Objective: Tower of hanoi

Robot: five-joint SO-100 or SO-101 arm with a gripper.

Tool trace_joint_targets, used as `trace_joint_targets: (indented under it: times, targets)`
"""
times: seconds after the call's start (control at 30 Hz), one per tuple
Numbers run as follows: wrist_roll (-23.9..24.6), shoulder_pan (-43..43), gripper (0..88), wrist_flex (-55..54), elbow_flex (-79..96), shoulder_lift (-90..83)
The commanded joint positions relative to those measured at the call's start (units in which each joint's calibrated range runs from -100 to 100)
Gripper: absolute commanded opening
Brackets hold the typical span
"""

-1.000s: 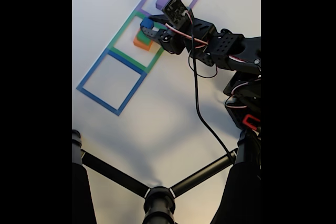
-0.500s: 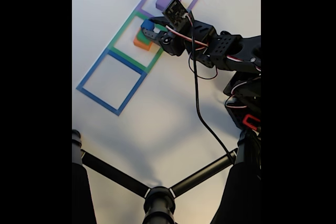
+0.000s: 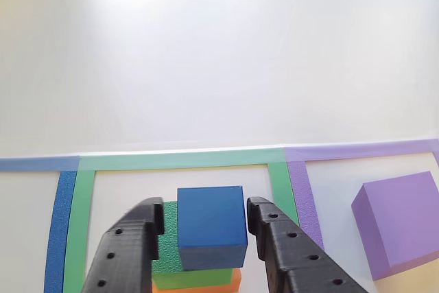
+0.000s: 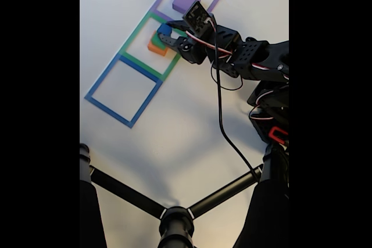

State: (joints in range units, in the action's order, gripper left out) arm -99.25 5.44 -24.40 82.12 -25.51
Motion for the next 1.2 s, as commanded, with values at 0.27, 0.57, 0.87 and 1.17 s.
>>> trace_joint_targets:
  times: [0.27,0.57,0.87,1.17]
  targets:
    - [-0.75,-1.21,28.0,-1.86,-1.20,-0.77]
    - [-0.75,-0.45,28.2,13.84,-9.47,-9.26]
    - [-0.75,3.36,14.9,61.11,-40.36,-17.43]
    - [-0.75,13.12,0.0,97.04,-70.89,-15.03]
